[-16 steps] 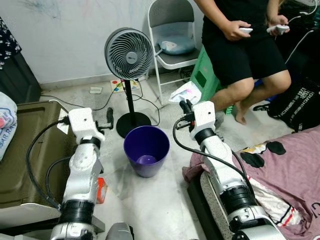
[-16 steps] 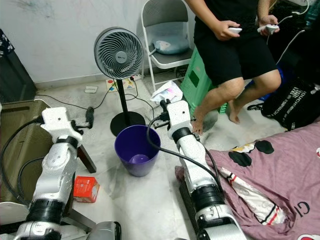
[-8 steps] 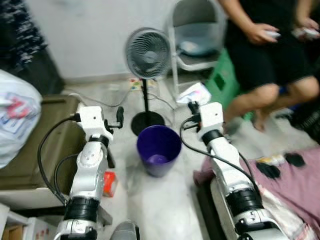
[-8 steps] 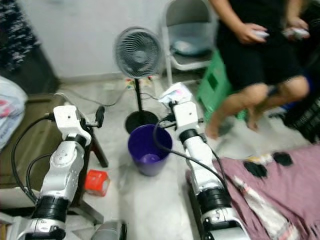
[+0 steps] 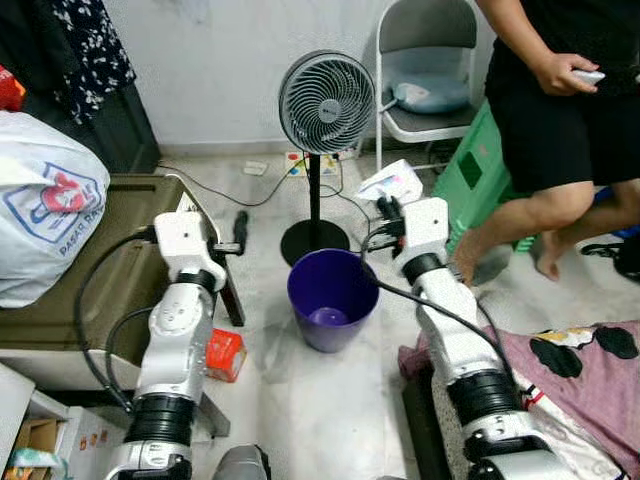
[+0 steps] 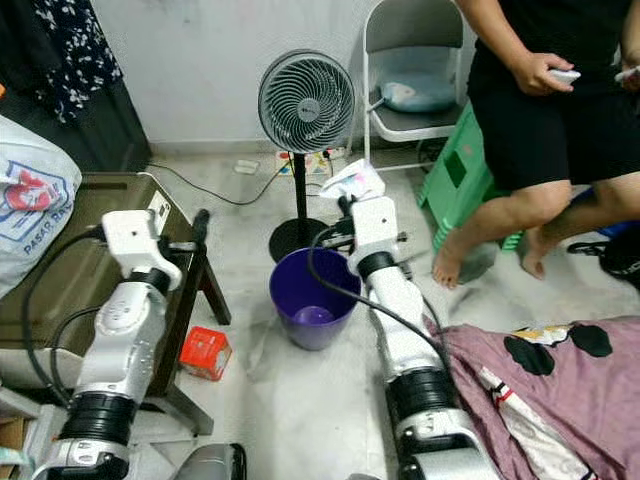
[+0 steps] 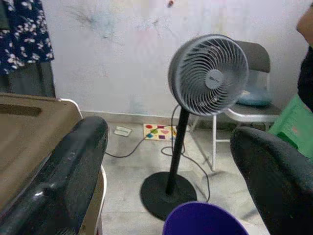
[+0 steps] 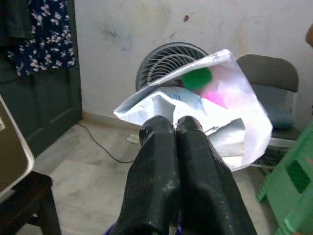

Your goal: Clean up the room

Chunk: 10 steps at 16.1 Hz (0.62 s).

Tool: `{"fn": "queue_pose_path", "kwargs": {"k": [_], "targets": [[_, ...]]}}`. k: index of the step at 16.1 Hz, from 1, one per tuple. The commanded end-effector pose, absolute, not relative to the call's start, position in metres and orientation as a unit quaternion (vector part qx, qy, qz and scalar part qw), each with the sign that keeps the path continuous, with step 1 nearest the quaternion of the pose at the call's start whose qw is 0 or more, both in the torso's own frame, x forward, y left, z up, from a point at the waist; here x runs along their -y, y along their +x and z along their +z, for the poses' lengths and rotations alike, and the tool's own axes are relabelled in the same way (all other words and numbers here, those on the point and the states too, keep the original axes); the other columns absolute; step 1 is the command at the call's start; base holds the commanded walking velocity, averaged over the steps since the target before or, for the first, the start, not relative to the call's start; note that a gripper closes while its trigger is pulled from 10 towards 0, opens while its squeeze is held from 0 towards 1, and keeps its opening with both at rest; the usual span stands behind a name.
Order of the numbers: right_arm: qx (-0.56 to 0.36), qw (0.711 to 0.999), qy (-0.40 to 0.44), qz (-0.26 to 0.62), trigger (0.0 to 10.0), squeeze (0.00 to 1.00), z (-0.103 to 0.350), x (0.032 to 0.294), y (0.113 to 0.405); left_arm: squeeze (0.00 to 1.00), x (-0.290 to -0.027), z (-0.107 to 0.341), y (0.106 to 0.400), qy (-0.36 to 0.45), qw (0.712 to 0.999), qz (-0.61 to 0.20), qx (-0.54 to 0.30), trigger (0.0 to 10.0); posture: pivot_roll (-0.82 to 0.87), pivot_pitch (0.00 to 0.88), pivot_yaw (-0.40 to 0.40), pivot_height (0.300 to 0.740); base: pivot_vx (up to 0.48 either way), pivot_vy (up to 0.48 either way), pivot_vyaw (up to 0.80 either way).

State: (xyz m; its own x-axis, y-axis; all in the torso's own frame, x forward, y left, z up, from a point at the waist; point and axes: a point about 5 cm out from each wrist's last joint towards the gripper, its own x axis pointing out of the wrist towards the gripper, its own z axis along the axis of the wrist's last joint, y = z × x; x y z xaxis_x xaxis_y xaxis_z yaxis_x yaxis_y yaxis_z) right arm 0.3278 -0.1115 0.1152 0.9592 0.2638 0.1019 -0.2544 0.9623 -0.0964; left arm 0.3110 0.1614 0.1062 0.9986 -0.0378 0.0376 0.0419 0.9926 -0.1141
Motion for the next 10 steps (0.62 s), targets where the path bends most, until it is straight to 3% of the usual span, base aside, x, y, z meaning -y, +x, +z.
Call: {"fn": "queue_pose_path", "kwargs": {"k": [1, 4, 10], "targets": [[0.058, 0.988, -0.041, 0.134, 10.0, 0.0, 0.1208, 0.1094, 0.333, 0.0, -0.1606, 0.1126, 0.313, -0.055, 0.998, -0.027, 0.032, 10.0, 0.01, 0.0, -0.016, 0.74, 0.3, 0.0, -0.46], [0.058, 0.988, -0.043, 0.134, 10.0, 0.0, 0.121, 0.1103, 0.3338, 0.0, -0.159, 0.1128, 0.3139, -0.057, 0.997, -0.033, 0.033, 10.0, 0.01, 0.0, -0.015, 0.74, 0.33, 0.0, -0.72], [0.057, 0.988, -0.044, 0.139, 10.0, 0.0, 0.1204, 0.1092, 0.335, 0.0, -0.1588, 0.1124, 0.3138, -0.056, 0.997, -0.036, 0.034, 10.0, 0.01, 0.0, -0.018, 0.74, 0.361, 0.0, 0.0]]}}
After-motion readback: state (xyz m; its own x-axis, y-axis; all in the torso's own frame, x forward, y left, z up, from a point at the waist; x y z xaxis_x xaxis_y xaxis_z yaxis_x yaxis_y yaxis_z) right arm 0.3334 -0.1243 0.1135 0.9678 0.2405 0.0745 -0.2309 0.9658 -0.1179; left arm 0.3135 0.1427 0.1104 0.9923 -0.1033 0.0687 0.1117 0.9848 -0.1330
